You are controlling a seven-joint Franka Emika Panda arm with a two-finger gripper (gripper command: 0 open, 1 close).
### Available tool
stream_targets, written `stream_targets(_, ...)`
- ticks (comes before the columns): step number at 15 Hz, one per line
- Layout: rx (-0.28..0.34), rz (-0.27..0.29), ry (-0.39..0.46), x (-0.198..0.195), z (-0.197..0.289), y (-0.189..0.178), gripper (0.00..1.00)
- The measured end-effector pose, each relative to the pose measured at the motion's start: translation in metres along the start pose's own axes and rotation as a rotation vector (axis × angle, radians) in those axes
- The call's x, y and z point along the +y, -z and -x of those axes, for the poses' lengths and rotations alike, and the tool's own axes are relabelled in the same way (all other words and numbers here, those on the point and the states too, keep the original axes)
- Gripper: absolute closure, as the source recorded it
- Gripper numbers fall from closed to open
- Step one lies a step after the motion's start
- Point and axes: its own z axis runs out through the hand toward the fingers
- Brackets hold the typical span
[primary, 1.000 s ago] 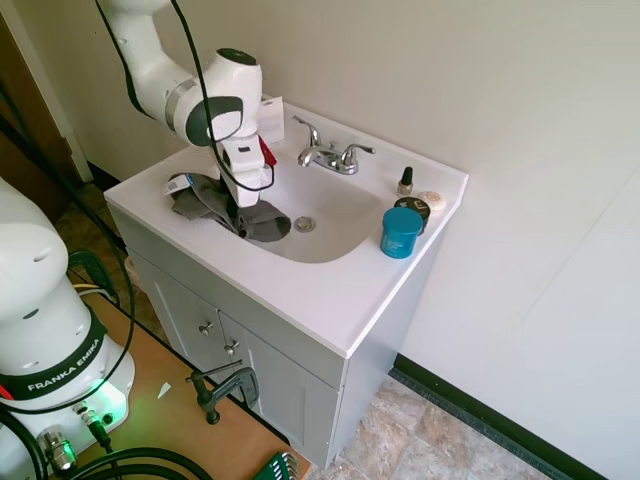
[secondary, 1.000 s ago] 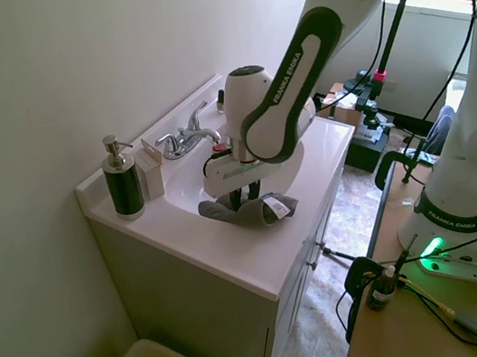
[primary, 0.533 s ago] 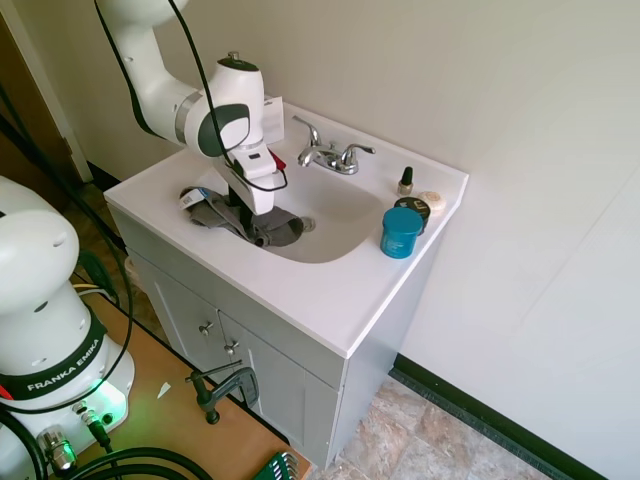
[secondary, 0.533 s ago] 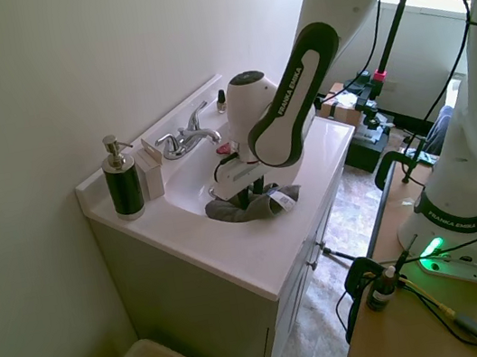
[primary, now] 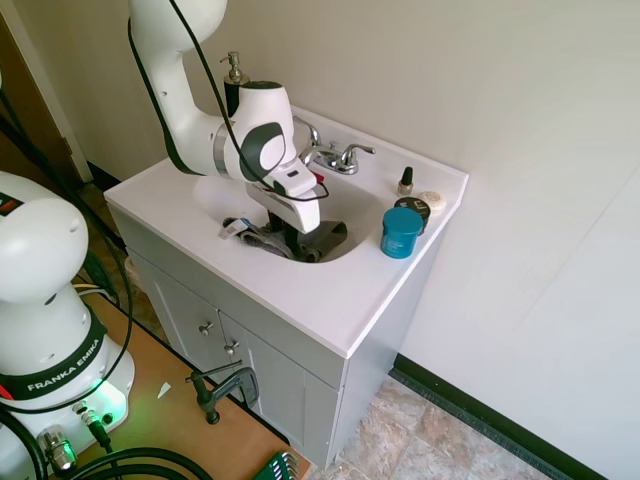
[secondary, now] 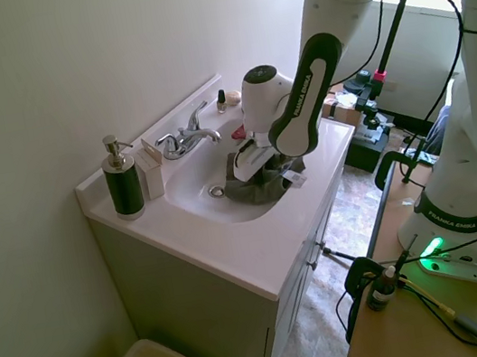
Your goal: Sanitize the sink
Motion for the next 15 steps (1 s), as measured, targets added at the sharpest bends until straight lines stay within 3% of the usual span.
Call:
stream_targets(6,0.167,-0.061,0.136,0.006,-0.016,-0.006,1.00)
stream_targets(10,0.288,-0.126,0.162,0.009,-0.005,-0.012,1.00)
stream_targets(15,0.282,-0.178,0.087,-0.007,0.041,-0.015,1.00)
